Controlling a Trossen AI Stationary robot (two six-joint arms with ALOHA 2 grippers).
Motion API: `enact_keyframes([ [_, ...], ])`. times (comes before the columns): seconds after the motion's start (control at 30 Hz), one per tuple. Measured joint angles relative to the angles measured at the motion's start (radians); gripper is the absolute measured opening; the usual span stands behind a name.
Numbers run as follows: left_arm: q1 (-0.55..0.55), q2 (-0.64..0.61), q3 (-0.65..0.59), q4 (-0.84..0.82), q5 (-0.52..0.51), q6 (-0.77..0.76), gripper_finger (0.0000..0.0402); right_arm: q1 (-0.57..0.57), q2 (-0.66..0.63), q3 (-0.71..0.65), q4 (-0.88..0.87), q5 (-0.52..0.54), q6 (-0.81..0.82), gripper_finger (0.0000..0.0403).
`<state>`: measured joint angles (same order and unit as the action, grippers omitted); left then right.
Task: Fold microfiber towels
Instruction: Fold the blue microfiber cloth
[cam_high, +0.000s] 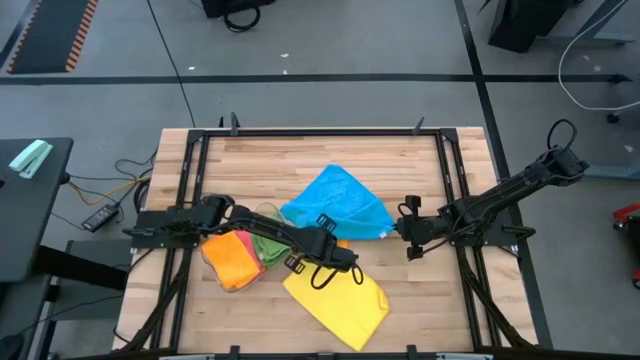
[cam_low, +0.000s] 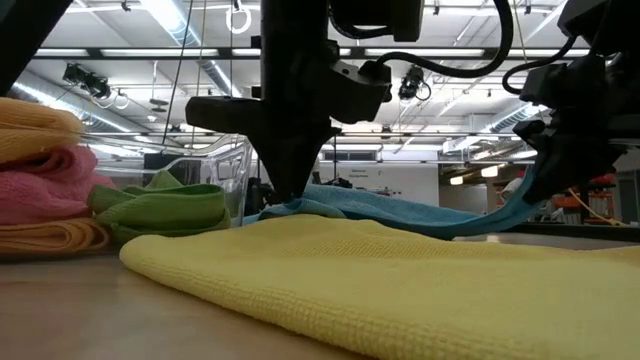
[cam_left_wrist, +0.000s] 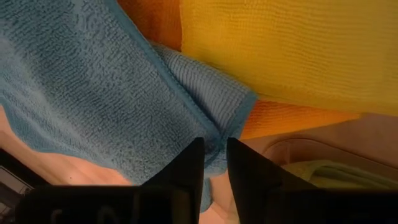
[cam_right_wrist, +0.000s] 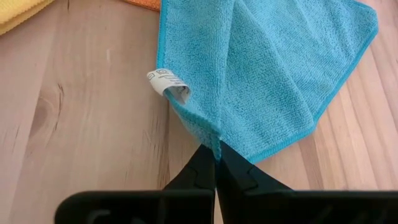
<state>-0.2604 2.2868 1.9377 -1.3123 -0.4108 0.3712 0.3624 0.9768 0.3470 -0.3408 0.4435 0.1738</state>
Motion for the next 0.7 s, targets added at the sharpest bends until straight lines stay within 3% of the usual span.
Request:
enact_keyframes([
  [0.37,0.017,0.0,0.0,0.039,0.0,-0.048,0.001,0.0,0.0,0.0,0.001,0.0,0.002,0.0006],
  [0.6,0.026,0.0,0.044,0.036,0.009,-0.091,0.0005,0.0,0.0,0.0,0.001,0.0,-0.012,0.0006],
  [0.7,0.021,0.0,0.111,0.036,0.074,-0.119,0.0008,0.0,-0.006,0.0,0.0,0.0,-0.037,0.0006],
])
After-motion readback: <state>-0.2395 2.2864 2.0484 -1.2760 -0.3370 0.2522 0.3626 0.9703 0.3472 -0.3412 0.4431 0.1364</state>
